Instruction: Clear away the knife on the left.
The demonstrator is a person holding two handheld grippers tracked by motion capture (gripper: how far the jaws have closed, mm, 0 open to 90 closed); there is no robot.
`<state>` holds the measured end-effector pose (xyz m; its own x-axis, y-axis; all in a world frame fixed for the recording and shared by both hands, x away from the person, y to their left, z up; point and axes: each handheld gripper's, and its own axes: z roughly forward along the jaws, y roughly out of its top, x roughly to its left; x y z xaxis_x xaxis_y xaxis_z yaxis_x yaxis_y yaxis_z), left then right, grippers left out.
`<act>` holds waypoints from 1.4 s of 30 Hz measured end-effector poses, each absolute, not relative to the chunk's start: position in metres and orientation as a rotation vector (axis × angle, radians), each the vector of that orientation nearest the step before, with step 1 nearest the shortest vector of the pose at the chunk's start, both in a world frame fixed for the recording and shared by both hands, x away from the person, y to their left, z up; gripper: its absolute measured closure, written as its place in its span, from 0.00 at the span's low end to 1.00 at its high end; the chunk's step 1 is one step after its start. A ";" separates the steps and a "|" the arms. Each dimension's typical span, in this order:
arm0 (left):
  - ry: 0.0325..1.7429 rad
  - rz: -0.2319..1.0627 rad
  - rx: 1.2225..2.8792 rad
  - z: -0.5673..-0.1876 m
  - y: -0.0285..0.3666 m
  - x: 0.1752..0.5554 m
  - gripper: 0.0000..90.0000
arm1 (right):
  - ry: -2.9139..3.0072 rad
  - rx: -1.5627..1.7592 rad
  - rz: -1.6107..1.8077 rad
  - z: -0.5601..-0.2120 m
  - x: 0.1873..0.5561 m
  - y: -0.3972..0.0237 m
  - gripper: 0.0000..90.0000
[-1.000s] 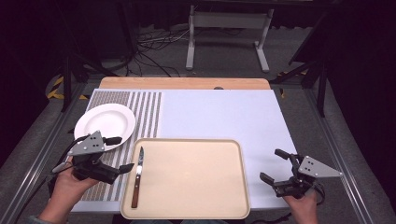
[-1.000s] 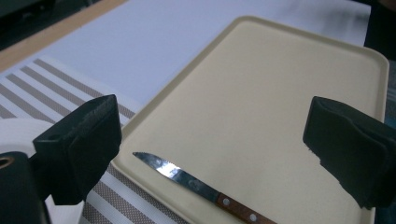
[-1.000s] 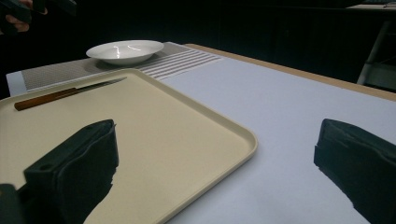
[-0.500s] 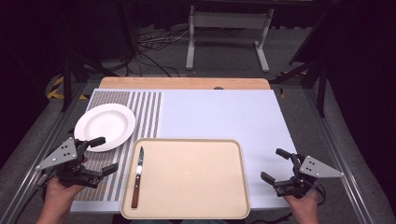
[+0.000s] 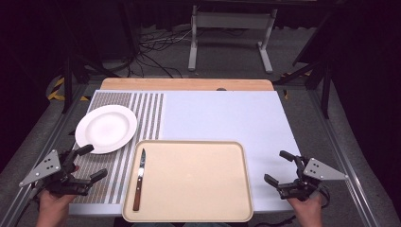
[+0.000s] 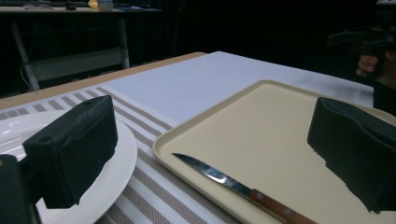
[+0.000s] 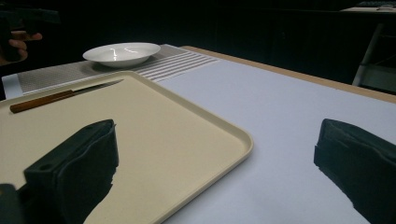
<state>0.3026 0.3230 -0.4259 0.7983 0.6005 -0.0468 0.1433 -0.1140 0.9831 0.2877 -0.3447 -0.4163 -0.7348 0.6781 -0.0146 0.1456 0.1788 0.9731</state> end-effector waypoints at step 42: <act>0.692 0.370 1.722 -0.465 0.334 0.314 0.01 | 2.036 0.805 1.572 -0.425 0.291 -0.347 0.00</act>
<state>0.3140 0.3341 -0.4647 0.7737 0.6235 -0.1124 0.2524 -0.1405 0.9574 0.2908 -0.3472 -0.4247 -0.7322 0.6811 0.0052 0.1772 0.1831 0.9670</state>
